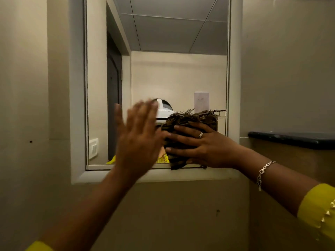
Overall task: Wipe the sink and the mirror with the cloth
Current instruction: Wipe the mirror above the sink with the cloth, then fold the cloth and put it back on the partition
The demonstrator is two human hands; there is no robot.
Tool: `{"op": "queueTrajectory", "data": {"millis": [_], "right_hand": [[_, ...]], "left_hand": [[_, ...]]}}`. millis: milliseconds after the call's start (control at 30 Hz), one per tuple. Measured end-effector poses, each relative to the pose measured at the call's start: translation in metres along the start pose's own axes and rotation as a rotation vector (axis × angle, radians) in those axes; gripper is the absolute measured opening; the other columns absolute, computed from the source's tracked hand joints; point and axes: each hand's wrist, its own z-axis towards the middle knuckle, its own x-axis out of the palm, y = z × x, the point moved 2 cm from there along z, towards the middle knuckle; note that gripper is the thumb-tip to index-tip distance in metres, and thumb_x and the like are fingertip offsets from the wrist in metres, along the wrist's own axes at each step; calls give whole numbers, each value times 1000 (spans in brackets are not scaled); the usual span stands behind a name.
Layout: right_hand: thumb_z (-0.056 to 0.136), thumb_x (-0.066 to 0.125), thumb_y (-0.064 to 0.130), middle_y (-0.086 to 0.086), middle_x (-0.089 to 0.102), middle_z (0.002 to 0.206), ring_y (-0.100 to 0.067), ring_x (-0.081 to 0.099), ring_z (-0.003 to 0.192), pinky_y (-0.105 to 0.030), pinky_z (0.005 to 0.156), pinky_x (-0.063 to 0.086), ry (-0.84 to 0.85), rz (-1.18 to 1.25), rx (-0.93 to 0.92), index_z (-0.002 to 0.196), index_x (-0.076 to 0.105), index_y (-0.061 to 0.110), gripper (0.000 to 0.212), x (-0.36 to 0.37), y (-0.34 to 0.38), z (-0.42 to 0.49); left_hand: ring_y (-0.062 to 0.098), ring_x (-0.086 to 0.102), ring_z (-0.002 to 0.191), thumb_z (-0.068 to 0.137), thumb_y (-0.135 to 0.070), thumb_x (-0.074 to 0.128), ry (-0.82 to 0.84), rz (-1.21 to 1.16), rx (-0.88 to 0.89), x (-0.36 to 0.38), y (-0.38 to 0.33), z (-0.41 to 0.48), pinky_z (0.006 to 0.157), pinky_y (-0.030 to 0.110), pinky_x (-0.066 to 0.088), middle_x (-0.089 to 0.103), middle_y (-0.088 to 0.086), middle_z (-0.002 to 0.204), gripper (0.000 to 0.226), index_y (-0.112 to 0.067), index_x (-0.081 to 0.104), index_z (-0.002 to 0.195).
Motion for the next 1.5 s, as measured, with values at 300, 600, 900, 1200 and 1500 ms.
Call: {"op": "queueTrajectory", "data": {"millis": [300,600,900,1200,1500], "right_hand": [[94,41,36,1,26,150,-22,22,140,-41,113,19,-2,15,-19,141,24,33,50,-4,-15,-39],[91,54,16,-2,41,144,-25,34,135,-43,108,32,-81,10,29,133,45,26,44,-6,-12,-64],[89,52,9,-3,49,110,-24,49,101,-40,81,39,-238,-25,164,114,55,20,27,-8,1,-86],[98,29,13,-7,46,109,-25,46,96,-39,75,35,-62,-154,207,108,54,18,26,-33,-1,-104],[81,48,4,-13,66,95,-32,61,87,-41,69,49,231,-193,389,92,69,12,25,-76,-3,-89]], "left_hand": [[31,33,131,92,-24,39,30,-187,179,20,-57,-32,111,56,20,54,20,129,43,-4,42,130],[31,35,131,92,-23,42,81,-227,261,34,-61,-51,104,54,33,53,20,131,43,-6,38,131],[34,41,128,94,-23,41,119,-228,309,34,-54,-54,102,56,36,55,19,128,39,-6,43,129],[37,44,125,93,-19,44,157,-210,341,38,-58,-47,102,57,35,58,21,124,36,-4,47,125],[35,47,123,89,-29,49,262,-203,415,29,-74,-23,106,55,32,58,19,125,41,-5,51,122]]}}
